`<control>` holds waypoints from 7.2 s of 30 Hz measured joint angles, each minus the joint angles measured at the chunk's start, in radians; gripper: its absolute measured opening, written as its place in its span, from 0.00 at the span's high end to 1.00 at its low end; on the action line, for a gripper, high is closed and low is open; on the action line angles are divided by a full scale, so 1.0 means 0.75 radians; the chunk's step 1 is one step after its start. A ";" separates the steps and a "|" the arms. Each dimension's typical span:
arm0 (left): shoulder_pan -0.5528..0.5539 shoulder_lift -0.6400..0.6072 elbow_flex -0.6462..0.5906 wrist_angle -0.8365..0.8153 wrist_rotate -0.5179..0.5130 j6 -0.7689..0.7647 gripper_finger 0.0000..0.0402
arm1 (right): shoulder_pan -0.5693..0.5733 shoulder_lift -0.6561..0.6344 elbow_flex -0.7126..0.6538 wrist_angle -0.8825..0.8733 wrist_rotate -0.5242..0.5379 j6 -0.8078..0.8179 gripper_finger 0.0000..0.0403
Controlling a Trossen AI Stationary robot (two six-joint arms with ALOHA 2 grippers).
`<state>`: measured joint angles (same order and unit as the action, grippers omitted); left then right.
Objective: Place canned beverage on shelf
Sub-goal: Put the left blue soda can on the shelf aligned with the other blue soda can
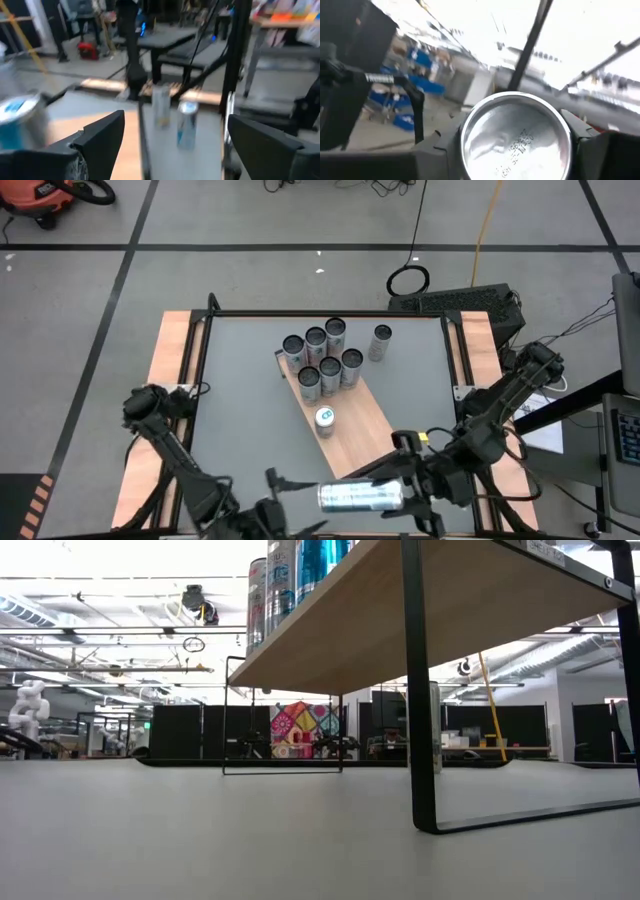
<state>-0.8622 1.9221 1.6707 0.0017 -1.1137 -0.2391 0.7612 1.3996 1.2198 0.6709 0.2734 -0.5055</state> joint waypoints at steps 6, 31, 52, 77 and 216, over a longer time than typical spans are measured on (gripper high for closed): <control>0.117 0.028 0.001 0.640 0.271 0.488 0.12 | 0.000 0.001 0.000 0.032 -0.037 -0.013 0.58; 0.310 0.044 0.001 1.188 0.966 0.918 0.12 | 0.089 0.002 0.000 0.305 -0.232 -0.450 0.58; 0.387 0.064 0.000 1.316 1.274 0.960 0.13 | -0.054 0.024 0.002 0.164 -0.229 -0.530 0.58; 0.346 0.060 -0.002 1.088 0.933 0.934 0.43 | 0.013 0.019 0.001 -0.110 0.167 -0.102 0.38; 0.348 0.068 -0.001 0.295 0.541 0.296 0.44 | -0.175 0.081 -0.315 0.143 -0.081 0.357 0.59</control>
<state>-0.6008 1.9732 1.6699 0.2226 -0.7077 -0.0170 0.6296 1.4601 0.9836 0.7784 0.2127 -0.2378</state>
